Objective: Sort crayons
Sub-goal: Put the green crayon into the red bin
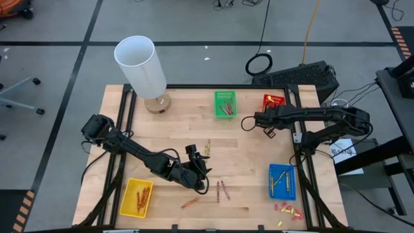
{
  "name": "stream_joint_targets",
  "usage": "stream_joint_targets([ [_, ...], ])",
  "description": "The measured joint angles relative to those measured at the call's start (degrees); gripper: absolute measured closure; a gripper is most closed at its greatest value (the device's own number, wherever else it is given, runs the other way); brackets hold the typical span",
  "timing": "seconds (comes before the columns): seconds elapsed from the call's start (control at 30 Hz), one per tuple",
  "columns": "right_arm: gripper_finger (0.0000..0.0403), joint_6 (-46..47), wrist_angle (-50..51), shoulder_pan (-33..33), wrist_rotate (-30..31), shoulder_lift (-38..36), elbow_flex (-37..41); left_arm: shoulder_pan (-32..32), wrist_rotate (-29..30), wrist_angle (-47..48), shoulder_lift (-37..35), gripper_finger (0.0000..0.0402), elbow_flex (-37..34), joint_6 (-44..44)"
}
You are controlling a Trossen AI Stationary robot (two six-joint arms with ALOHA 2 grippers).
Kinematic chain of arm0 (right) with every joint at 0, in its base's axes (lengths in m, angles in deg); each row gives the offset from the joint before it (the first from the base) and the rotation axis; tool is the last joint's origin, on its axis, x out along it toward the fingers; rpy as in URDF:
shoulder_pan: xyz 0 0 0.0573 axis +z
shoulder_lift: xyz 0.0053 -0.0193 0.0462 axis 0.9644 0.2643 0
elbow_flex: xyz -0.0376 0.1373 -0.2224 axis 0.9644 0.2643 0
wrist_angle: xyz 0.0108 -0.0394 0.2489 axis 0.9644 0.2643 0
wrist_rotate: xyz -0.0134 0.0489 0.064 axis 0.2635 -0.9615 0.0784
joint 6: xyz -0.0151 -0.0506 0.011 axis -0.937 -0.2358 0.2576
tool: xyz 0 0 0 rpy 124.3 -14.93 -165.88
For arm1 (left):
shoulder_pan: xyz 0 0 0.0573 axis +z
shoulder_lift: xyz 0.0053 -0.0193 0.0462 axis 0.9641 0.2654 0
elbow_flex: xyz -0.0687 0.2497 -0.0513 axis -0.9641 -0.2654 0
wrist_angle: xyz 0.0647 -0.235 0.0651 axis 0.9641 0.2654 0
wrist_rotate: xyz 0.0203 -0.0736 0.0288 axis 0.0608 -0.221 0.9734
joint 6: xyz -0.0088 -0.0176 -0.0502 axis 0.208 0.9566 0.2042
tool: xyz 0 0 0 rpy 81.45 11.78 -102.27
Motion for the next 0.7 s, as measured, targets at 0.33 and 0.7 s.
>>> stream_joint_targets([
  [0.33, 0.0403, 0.7, 1.7, -0.9, -2.9, 0.0, 0.5, 0.0, 0.0, 0.0, 0.0, 0.0179, 0.0, 0.0],
  [0.7, 0.0403, -2.2, -0.7, -3.8, -2.6, 0.0, 0.7, 0.0, 0.0, -0.1, 0.0, 0.0179, 0.0, 0.0],
])
